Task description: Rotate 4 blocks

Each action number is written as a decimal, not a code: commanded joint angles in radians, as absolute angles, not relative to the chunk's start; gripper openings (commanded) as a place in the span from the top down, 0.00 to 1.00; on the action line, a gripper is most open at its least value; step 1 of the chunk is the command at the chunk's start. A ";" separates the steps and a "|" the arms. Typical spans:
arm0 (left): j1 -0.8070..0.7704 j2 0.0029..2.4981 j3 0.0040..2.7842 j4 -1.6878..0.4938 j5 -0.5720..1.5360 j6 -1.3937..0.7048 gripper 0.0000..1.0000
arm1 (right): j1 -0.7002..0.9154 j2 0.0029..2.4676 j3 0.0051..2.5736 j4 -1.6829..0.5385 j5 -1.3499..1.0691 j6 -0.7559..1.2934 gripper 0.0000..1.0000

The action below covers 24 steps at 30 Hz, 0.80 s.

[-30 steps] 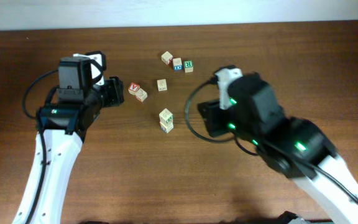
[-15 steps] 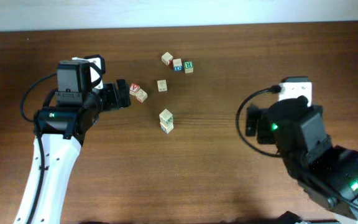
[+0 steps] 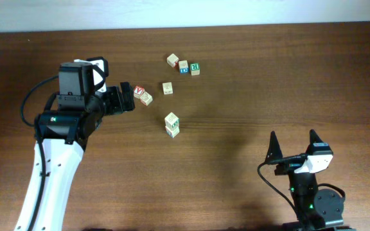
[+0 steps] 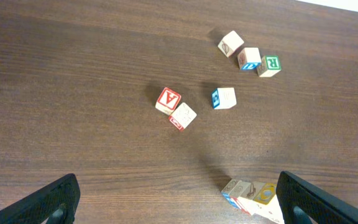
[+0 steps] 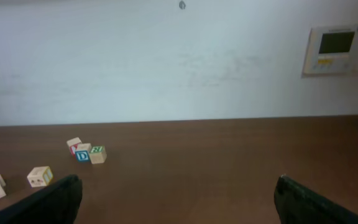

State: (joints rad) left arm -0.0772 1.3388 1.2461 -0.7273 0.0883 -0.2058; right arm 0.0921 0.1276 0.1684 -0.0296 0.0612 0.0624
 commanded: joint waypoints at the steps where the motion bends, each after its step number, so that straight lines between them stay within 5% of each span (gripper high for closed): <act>1: -0.075 1.333 1.252 -0.728 0.081 -0.207 0.01 | 0.084 0.048 0.101 -0.025 0.055 0.056 0.01; 13: -0.075 1.333 1.252 -0.730 0.078 -0.207 0.01 | 0.084 0.003 0.006 -0.079 0.030 0.059 0.01; 17: -0.075 1.234 1.221 -0.738 -0.095 -0.162 0.01 | 0.084 0.003 0.006 -0.079 0.030 0.059 0.02; 24: -0.075 0.505 0.372 -0.173 -0.087 -0.080 0.01 | 0.084 0.003 0.006 -0.079 0.030 0.059 0.02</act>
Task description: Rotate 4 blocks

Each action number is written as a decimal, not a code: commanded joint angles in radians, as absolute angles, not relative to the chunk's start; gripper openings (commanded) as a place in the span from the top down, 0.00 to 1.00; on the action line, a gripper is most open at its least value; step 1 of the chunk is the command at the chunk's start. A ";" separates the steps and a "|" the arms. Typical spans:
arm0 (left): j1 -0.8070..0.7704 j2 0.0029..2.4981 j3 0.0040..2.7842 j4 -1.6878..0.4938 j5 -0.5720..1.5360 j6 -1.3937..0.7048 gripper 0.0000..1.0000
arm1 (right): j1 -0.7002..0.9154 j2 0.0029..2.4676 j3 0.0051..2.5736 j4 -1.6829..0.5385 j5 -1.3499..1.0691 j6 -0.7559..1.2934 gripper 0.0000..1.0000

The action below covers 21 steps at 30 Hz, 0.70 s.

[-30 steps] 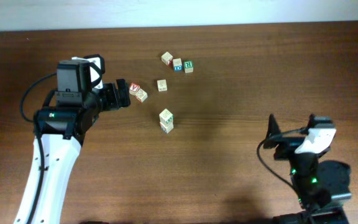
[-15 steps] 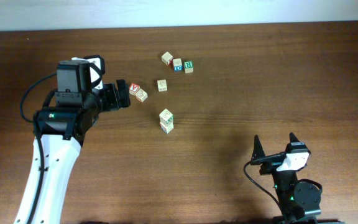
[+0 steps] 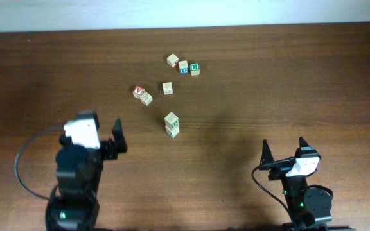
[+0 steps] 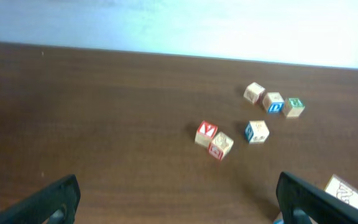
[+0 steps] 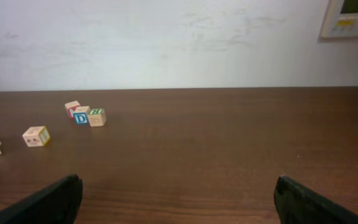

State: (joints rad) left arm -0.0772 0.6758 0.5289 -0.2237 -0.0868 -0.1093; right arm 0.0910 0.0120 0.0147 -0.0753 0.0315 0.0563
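Observation:
Several small wooden letter blocks lie on the brown table [image 3: 268,77]. A row of three [image 3: 183,66] sits farthest back, with a single block [image 3: 167,88] in front of it. A red-faced block [image 3: 138,92] touches a pale block [image 3: 146,98]. A two-block stack [image 3: 171,124] stands nearest the front. My left gripper [image 4: 179,208] is open and empty, well back from the blocks at the near left. Open and empty too, my right gripper [image 3: 284,151] is at the near right.
A white wall [image 5: 179,37] runs along the table's far edge, with a wall panel [image 5: 351,15] at the upper right. Each arm's base and cable sit at the near edge: left arm [image 3: 76,186], right arm [image 3: 304,199].
My left gripper was open right beside the red-faced block and its pale neighbour. Now it is drawn back to the near left, looking level across the table. The right arm shifted slightly. No block moved.

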 commanded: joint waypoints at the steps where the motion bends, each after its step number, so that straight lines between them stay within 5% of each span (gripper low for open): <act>1: -0.075 0.455 0.337 -0.165 -0.087 -0.076 0.01 | 0.084 0.003 0.006 -0.079 0.030 0.059 0.01; 9: -0.102 0.004 0.008 -0.057 -0.075 0.065 0.01 | 0.084 0.003 0.006 -0.079 0.030 0.059 0.01; 21: -0.102 0.005 0.009 -0.076 -0.068 0.163 0.01 | 0.084 0.003 0.006 -0.079 0.030 0.059 0.01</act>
